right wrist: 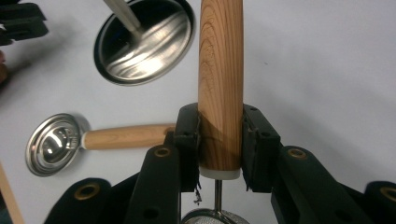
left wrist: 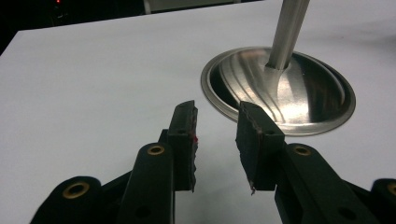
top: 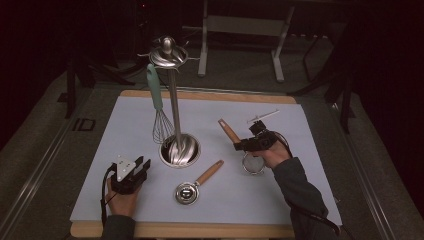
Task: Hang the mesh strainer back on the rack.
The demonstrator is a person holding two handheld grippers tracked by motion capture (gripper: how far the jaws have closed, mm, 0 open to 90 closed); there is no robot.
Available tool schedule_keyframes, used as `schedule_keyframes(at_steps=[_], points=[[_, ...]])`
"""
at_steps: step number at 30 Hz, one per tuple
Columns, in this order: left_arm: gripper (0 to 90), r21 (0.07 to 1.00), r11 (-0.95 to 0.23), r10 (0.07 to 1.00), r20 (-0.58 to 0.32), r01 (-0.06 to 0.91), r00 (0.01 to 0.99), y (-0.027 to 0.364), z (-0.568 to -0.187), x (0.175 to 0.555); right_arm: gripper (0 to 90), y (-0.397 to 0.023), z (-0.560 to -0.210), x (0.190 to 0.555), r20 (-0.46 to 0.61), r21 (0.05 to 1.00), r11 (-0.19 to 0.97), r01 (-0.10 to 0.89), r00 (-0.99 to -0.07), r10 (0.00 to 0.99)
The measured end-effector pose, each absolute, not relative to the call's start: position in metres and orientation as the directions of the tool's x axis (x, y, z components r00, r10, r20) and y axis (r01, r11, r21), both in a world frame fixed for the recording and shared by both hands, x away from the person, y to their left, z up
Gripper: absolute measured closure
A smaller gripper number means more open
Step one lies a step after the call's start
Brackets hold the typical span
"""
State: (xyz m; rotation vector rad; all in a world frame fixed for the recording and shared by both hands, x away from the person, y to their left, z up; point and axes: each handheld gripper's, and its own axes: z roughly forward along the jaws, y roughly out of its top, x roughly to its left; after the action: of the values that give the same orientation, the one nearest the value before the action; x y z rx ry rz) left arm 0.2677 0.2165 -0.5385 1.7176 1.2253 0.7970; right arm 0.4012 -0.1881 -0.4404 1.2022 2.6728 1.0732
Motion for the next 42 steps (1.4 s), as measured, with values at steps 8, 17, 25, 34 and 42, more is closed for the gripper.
schedule_keyframes(at_steps=[8,17,25,34,42], points=[[67.6,0.903,-0.149,0.949,0.017,0.402,0.314,0.217,-0.538,0.268,70.9,-0.180,-0.432,0.393,0.240,0.623,0.473,0.623,-0.727,0.643],[67.5,0.904,-0.149,0.949,0.017,0.400,0.314,0.217,-0.539,0.267,70.8,-0.171,-0.420,0.383,0.230,0.665,0.476,0.576,-0.764,0.603],[67.5,0.905,-0.148,0.950,0.017,0.399,0.313,0.217,-0.538,0.267,70.9,-0.163,-0.408,0.372,0.234,0.697,0.473,0.539,-0.794,0.561],[67.4,0.905,-0.148,0.950,0.017,0.399,0.313,0.217,-0.538,0.267,70.8,-0.158,-0.395,0.366,0.211,0.731,0.467,0.498,-0.816,0.539],[67.5,0.905,-0.149,0.949,0.019,0.398,0.313,0.217,-0.539,0.267,70.8,-0.155,-0.384,0.359,0.182,0.762,0.462,0.453,-0.836,0.518]])
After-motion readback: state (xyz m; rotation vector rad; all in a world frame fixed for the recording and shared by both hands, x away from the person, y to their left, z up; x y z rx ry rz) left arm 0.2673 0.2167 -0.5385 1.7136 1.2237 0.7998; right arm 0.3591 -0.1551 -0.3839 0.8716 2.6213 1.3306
